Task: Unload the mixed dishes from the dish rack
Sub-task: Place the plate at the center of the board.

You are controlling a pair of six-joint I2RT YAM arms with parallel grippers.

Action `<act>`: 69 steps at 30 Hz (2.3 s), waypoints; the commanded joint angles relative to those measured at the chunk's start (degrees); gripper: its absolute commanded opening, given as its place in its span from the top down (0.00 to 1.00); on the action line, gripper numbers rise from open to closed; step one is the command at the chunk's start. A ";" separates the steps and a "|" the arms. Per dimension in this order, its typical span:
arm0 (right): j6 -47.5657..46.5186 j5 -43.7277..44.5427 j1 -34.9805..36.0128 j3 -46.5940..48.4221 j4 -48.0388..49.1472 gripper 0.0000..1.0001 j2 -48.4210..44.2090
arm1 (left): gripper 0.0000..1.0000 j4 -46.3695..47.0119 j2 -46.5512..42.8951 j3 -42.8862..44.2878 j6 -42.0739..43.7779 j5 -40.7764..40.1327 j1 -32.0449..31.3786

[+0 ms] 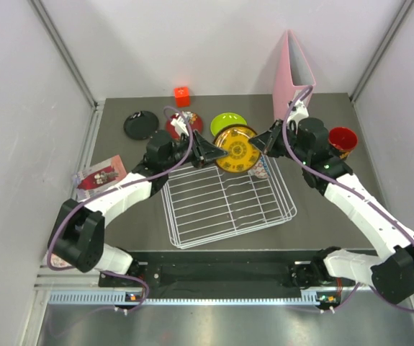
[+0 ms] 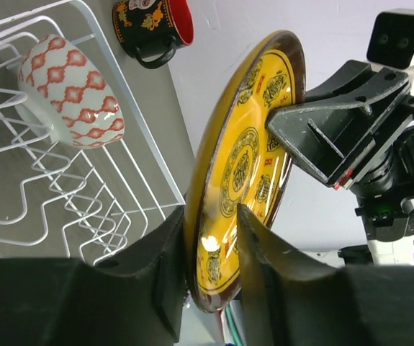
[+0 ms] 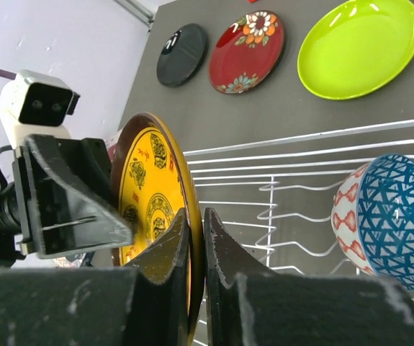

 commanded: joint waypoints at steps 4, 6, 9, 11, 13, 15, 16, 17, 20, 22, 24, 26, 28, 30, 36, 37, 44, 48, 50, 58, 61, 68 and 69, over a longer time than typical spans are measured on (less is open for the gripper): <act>-0.16 -3.11 0.56 0.17 2.98 1.00 -0.60 | 1.00 2.32 -1.09 1.04 2.11 1.52 -0.69; -0.52 -1.97 0.48 -0.01 2.02 1.00 -1.22 | 1.00 -0.06 -2.06 1.48 4.57 -0.14 -0.69; -0.69 0.49 0.48 -0.53 0.79 0.59 -2.19 | 1.00 -8.48 -4.96 4.10 10.36 -4.87 -0.08; -0.69 2.77 0.48 -0.97 -0.01 0.35 -3.32 | 1.00 -16.19 -7.42 5.96 14.93 -7.87 0.71; -0.69 4.09 0.48 -1.58 -0.97 0.19 -4.12 | 1.00 -19.30 -9.96 7.37 17.48 -12.00 2.99; -0.69 5.94 0.48 -1.85 -2.02 0.12 -5.35 | 1.00 -24.46 -11.55 8.51 18.55 -14.46 7.37; -0.96 6.38 0.39 -2.29 -2.12 0.10 -5.61 | 1.00 -26.07 -12.86 8.69 19.25 -15.34 9.31; -1.05 6.56 0.48 -2.47 -2.29 0.10 -6.48 | 1.00 -28.26 -13.57 8.86 19.34 -16.14 11.42; -1.75 7.61 0.48 -3.52 -2.38 0.10 -7.98 | 1.00 -39.24 -15.94 10.35 21.01 -29.29 16.27; -2.01 7.88 0.48 -4.40 -2.12 0.10 -8.78 | 1.00 -41.80 -16.56 10.28 21.45 -35.97 18.81; -2.45 7.71 0.48 -4.75 -2.12 0.11 -9.39 | 1.00 -42.78 -15.95 10.10 21.28 -39.95 22.40; -2.80 7.01 0.48 -5.10 -2.12 0.11 -10.01 | 1.00 -42.52 -13.76 10.19 20.75 -40.49 26.18; -2.98 6.48 0.48 -5.72 -1.94 0.11 -10.71 | 1.00 -40.42 -10.17 10.10 19.96 -38.48 27.70; -2.98 5.69 0.48 -6.59 -1.42 0.12 -11.41 | 1.00 -38.75 -6.13 9.92 18.73 -34.62 32.08; -3.86 4.45 0.56 -8.35 -1.07 0.13 -12.64 | 1.00 -32.77 2.75 7.90 16.88 -26.26 37.72; -3.86 4.45 0.48 -8.53 -1.06 0.13 -12.82 | 1.00 -32.24 3.73 7.81 17.05 -25.47 37.81; -4.03 4.28 0.48 -8.88 -0.63 0.13 -12.47 | 1.00 -31.71 12.43 10.27 17.59 -20.28 37.81; -3.86 4.01 0.56 -9.06 -0.54 0.14 -12.21 | 1.00 -33.11 16.82 11.50 17.58 -20.45 37.81; -3.77 4.01 0.48 -9.15 -0.54 0.14 -12.21 | 1.00 -34.78 18.14 12.90 17.85 -21.94 37.81; -3.86 4.54 0.56 -9.68 -0.98 0.14 -12.47 | 0.79 -47.86 23.42 21.42 21.62 -29.41 37.81; -3.86 4.54 0.48 -9.68 -1.15 0.14 -12.21 | 0.71 -54.11 24.48 23.97 24.17 -33.10 37.81; -3.68 4.10 0.48 -9.59 -0.54 0.14 -11.15 | 0.64 -58.95 24.22 23.63 27.07 -34.69 37.90; -3.68 4.01 0.48 -9.59 -0.45 0.14 -10.98 | 0.63 -59.74 24.13 23.46 27.34 -34.51 37.90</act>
